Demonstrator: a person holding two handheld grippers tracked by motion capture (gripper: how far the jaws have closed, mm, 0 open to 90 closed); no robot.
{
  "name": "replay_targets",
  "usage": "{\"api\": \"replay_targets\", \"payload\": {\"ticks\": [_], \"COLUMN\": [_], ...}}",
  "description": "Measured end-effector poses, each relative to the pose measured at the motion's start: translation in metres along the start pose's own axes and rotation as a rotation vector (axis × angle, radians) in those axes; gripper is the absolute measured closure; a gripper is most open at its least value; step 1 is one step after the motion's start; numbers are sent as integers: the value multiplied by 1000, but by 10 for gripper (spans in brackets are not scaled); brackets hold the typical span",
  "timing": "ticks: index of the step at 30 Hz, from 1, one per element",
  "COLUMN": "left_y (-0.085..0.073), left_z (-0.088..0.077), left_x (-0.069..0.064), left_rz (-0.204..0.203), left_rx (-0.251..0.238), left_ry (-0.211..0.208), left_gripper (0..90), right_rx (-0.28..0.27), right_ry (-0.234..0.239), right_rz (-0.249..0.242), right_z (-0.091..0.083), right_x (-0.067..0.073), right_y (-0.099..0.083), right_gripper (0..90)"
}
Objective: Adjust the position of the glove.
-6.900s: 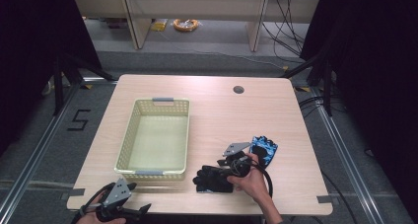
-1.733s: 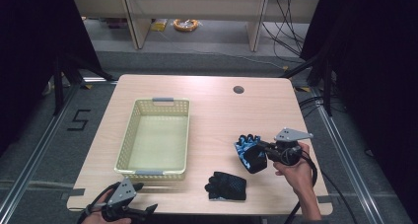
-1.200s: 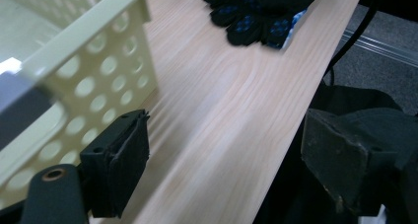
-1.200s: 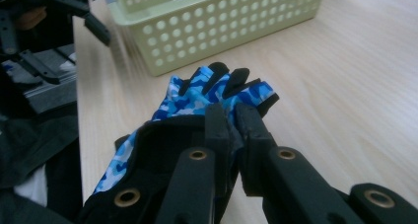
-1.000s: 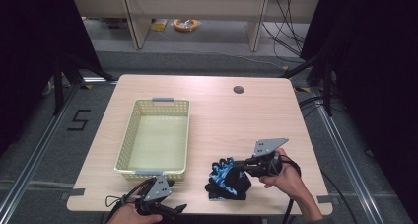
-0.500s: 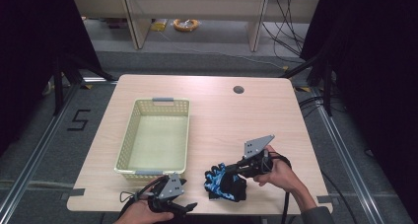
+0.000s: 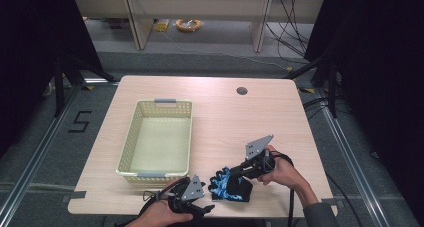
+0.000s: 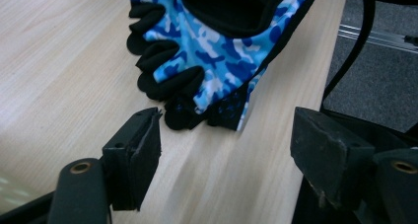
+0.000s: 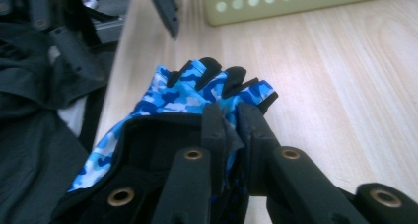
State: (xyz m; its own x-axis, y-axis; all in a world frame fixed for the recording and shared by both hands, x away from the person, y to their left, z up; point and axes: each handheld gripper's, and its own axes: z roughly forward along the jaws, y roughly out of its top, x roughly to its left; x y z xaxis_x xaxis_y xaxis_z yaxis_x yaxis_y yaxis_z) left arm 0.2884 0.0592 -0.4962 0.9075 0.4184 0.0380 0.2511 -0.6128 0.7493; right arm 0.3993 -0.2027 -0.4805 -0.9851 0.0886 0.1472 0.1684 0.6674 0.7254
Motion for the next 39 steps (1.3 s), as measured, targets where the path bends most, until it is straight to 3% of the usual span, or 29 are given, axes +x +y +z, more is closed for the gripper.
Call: {"api": "replay_targets", "payload": {"ticks": [4,5,7,9,10,11,16,20,21,23,25,27,28,30,32,36,38,39], "left_y": [0,0,0,0,1,1,5,5,6,5,4,4,4,4,4,4,4,3], "left_z": [3,4,4,4,4,5,7,8,8,8,8,8,8,9,9,9,10,12], "left_x": [3,3,3,3,4,2,1,1,2,3,4,5,6,5,5,7,8,6], "left_rz": [-1,-13,-10,-3,20,-7,3,8,23,14,4,3,13,6,7,6,31,-3], "left_rx": [2,-2,-8,1,1,-8,-2,-11,-5,-2,-8,-4,2,-1,2,4,10,0], "left_ry": [5,-4,-1,10,-1,-3,-4,-1,7,8,8,3,1,0,-6,-1,-10,-15], "left_gripper": [287,293,300,300,300,302,318,320,321,329,341,345,349,354,362,366,367,372], "right_rx": [13,-3,-25,-38,-37,-47,-85,-91,-80,-73,-50,-34,-42,-29,-42,-10,-20,-31], "right_ry": [-67,-68,-125,-181,-228,-254,-397,-471,-481,-500,-496,-516,-540,-533,-536,-529,-524,-525], "right_rz": [67,57,112,123,168,181,298,384,404,440,434,440,417,446,450,474,501,493], "right_z": [-1,-3,-9,-16,-22,-26,-42,-44,-44,-40,-37,-35,-34,-36,-34,-32,-29,-29], "right_x": [4,6,14,24,29,34,61,75,78,84,88,92,91,93,94,97,99,97], "right_y": [-1,-2,-1,0,0,0,-11,-22,-23,-26,-29,-32,-35,-38,-42,-46,-48,-50], "right_gripper": [751,736,694,668,668,667,630,617,611,608,603,602,601,607,609,621,620,621]}}
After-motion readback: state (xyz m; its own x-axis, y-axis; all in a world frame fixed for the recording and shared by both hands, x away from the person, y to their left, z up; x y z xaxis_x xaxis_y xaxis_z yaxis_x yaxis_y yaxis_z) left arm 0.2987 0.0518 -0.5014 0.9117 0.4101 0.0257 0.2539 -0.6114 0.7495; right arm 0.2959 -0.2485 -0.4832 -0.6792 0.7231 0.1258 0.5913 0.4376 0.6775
